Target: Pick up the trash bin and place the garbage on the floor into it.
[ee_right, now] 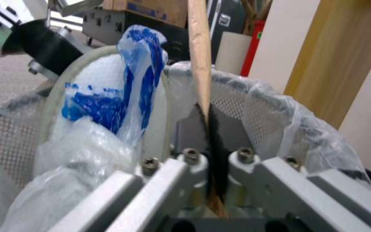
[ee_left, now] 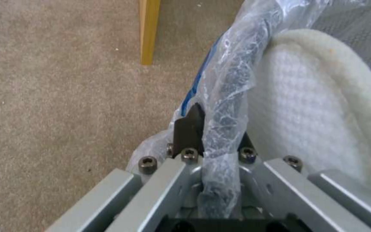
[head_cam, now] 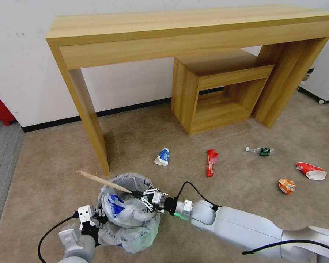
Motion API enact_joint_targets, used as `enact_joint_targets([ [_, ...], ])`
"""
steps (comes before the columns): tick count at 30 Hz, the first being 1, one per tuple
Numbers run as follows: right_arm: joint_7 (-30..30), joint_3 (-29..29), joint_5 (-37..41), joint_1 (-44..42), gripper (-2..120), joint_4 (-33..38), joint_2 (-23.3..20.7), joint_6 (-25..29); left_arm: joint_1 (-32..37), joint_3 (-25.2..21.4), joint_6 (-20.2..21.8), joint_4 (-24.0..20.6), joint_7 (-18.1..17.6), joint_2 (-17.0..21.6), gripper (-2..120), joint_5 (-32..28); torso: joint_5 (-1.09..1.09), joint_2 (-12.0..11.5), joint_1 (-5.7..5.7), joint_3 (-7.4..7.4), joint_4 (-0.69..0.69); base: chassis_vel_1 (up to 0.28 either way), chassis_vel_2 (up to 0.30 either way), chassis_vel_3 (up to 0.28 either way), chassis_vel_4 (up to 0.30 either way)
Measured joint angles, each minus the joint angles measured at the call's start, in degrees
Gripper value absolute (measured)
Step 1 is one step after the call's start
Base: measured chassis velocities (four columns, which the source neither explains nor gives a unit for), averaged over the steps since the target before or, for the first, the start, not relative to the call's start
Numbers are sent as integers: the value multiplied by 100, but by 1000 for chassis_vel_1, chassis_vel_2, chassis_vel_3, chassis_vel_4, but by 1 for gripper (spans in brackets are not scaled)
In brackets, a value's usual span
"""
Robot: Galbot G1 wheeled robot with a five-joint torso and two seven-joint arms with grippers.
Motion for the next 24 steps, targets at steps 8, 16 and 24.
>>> enact_joint_targets([
  [8, -55, 110, 7, -51, 32, 85, -98, -41, -21, 10, -3, 37, -2, 19, 0, -12, 1, 0, 0, 0, 0, 0, 0, 0, 0],
  [16, -47, 324, 66, -95, 63, 194, -139, -85, -8, -6, -5, 37, -6, 40, 0, -33, 1, 0, 0, 0, 0, 0, 0, 0, 0],
  [24, 449, 1197, 434, -467, 91, 920, -436, -437, -3, -57, 5, 37, -67, 131, 0, -105, 1, 0, 0, 0, 0, 0, 0, 0, 0],
])
